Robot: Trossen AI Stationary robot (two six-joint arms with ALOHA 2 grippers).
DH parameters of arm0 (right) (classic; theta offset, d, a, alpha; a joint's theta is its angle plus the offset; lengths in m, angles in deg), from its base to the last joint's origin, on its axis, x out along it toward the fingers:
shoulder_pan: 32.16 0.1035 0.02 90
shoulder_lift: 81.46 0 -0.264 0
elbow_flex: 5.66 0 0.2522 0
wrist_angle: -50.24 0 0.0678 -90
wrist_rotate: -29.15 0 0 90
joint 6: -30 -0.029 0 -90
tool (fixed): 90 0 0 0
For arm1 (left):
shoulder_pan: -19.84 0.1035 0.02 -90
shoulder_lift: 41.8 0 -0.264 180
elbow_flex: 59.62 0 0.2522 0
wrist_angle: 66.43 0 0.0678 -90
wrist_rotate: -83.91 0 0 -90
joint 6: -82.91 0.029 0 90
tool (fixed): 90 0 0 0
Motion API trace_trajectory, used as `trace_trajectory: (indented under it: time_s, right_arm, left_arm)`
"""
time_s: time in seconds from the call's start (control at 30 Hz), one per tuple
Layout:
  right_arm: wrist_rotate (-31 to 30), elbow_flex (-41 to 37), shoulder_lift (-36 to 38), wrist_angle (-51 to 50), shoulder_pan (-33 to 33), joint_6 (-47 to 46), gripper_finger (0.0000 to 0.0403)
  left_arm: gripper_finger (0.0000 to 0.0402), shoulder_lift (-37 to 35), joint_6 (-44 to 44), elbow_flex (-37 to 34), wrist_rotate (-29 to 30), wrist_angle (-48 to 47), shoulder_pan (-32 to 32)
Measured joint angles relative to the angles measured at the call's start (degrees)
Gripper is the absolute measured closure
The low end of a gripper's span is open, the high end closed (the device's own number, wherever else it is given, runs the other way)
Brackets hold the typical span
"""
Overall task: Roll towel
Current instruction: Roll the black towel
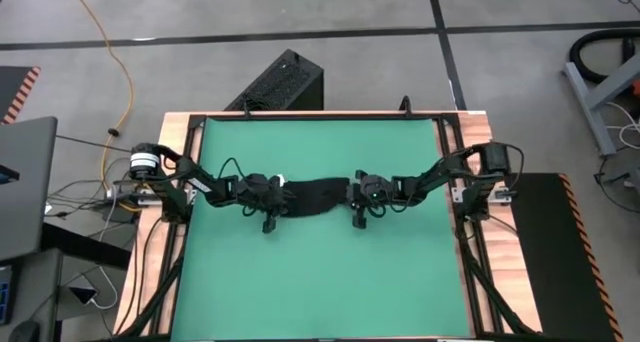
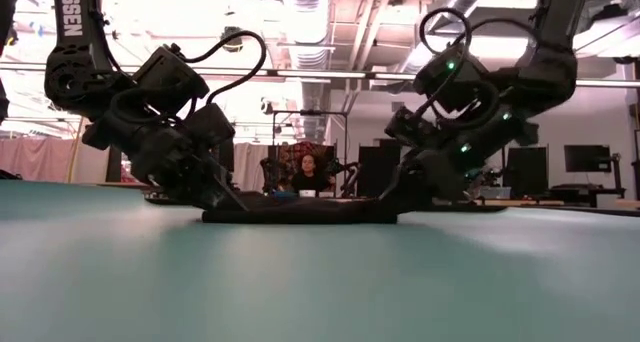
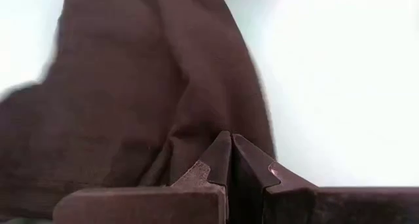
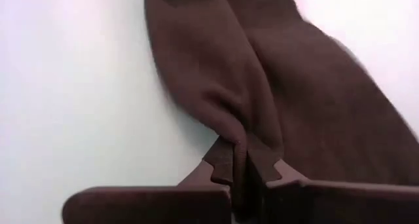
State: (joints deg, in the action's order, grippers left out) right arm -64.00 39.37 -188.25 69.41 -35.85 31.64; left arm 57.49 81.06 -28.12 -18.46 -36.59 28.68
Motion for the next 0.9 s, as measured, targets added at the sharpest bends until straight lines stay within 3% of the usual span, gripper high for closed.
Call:
trace_trajectory:
  time_s: [0.1,0.27,0.4,0.57,0.63,0.77,0.9]
  right_arm:
    - [2.88,-0.20,3.95,-5.86,0.50,-1.57,0.0381]
    - [4.82,-0.33,11.19,-15.60,0.62,-4.39,0.0381]
    - [5.73,-0.52,13.65,-17.47,0.94,-4.96,0.0381]
    - [5.98,-0.50,13.65,-18.96,2.12,-6.83,0.0381]
    - [6.00,-0.55,13.63,-19.97,2.68,-6.85,0.0381]
    - [5.82,-0.55,13.85,-20.26,2.92,-6.49,0.0381]
    - [5.79,-0.51,13.69,-20.42,2.93,-6.35,0.0381]
  left_arm:
    - [0.0401,0.12,-3.76,0.00,-3.69,0.15,-0.07]
    - [0.0401,0.19,-7.54,0.00,-4.00,1.89,-0.37]
    - [0.0401,-0.12,-9.32,-0.20,-3.70,5.08,-1.44]
    - [0.0401,-5.96,-11.09,-0.37,-3.89,5.06,-2.58]
    - [0.0401,-9.21,-8.14,-0.33,-1.54,5.92,-3.33]
    - [0.0401,-12.31,3.76,0.37,9.55,6.16,-5.55]
    - [0.0401,-9.63,9.91,3.07,8.13,7.45,-5.23]
